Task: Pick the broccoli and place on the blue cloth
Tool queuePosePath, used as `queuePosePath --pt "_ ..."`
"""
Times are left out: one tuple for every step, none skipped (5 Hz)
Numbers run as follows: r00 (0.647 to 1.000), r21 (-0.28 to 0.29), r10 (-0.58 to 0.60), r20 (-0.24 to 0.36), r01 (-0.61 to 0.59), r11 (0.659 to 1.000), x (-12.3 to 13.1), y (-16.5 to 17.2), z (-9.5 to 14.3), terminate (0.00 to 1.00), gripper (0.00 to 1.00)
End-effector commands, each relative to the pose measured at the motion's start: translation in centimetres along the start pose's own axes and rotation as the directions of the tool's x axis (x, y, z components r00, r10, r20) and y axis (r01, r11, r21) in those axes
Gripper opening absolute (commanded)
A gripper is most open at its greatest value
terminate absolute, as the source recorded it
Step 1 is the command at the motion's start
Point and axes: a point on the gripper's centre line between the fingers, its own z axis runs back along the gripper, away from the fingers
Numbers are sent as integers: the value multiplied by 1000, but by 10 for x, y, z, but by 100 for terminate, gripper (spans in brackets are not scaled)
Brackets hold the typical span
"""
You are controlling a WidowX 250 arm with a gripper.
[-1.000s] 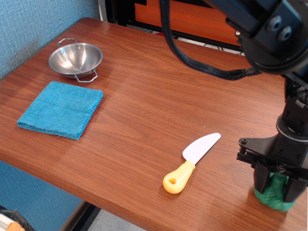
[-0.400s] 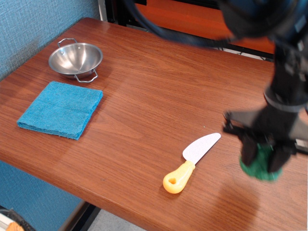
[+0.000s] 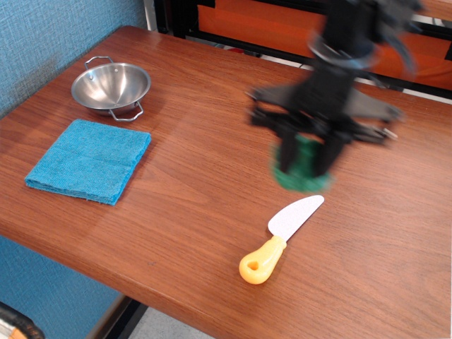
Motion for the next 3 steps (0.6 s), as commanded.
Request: queuePosePath --pt "955 63 294 -31 -292 954 8 93 6 0 0" --pt "915 104 400 -59 -393 914 20 137 -11 0 0" --pt "874 123 481 -67 -471 874 39 180 -30 0 0"
